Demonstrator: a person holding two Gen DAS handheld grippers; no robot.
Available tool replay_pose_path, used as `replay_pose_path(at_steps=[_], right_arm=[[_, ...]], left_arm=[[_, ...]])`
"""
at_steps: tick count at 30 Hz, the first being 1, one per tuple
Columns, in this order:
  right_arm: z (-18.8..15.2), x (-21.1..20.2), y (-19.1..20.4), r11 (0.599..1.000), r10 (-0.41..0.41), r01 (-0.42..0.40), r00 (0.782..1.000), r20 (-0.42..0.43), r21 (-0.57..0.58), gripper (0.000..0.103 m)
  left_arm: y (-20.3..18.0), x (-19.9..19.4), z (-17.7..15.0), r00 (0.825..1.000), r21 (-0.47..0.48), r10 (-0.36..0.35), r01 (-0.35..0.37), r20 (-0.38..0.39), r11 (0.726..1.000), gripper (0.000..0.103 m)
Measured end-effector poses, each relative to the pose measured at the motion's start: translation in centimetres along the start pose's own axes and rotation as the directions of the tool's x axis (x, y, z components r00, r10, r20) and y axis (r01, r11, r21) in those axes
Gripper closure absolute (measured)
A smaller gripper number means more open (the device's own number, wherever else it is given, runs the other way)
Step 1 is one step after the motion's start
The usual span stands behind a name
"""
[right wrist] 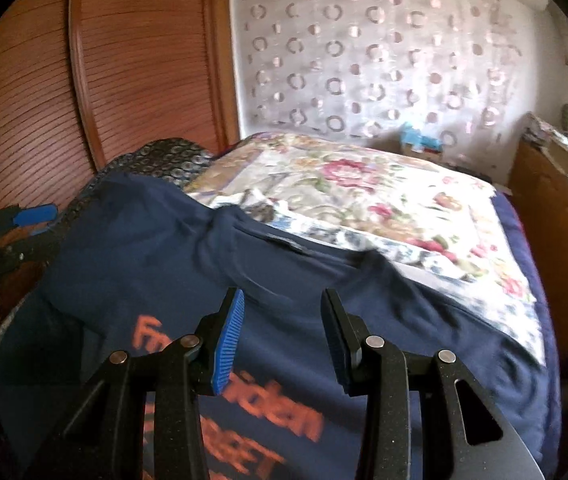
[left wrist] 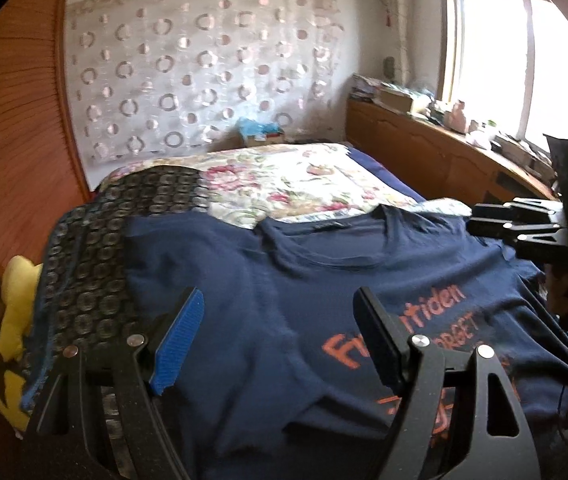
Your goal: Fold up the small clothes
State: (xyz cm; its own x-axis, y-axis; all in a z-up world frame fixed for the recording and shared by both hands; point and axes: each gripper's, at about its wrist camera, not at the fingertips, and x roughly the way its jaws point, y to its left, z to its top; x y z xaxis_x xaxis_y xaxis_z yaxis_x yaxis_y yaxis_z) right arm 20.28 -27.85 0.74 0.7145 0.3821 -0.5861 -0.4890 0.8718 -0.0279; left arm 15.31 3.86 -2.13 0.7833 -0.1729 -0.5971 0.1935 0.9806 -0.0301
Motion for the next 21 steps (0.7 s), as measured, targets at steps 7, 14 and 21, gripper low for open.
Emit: replay_pose_path(at_steps=[7,14,21], right_arm=[[-4.6,-4.7,-3.1,0.990,-0.110,0.113,0.993,-0.040,0.079,0.061],[-8.8,-8.4,-6.7,0.955,-0.198,0.220,0.972,-0.125,0.199,0.058],[-11.1,-10.8,-8.6,0.898,-0.272,0.323,0.941,-0.201,0.297,0.058]], left_arm=[[-3.7,2.7,0.1,0.996,0.037,-0.067,0.069,-0.065,0.997,0.025],[-7.0,5.4,-0.1,0.984,0.084,-0.124,0.135,-0.132,0.987,0.025],[-8.7,7.8,-0.7,0.969,0.104,-0.141,0.165,-0.203,0.981,0.025]])
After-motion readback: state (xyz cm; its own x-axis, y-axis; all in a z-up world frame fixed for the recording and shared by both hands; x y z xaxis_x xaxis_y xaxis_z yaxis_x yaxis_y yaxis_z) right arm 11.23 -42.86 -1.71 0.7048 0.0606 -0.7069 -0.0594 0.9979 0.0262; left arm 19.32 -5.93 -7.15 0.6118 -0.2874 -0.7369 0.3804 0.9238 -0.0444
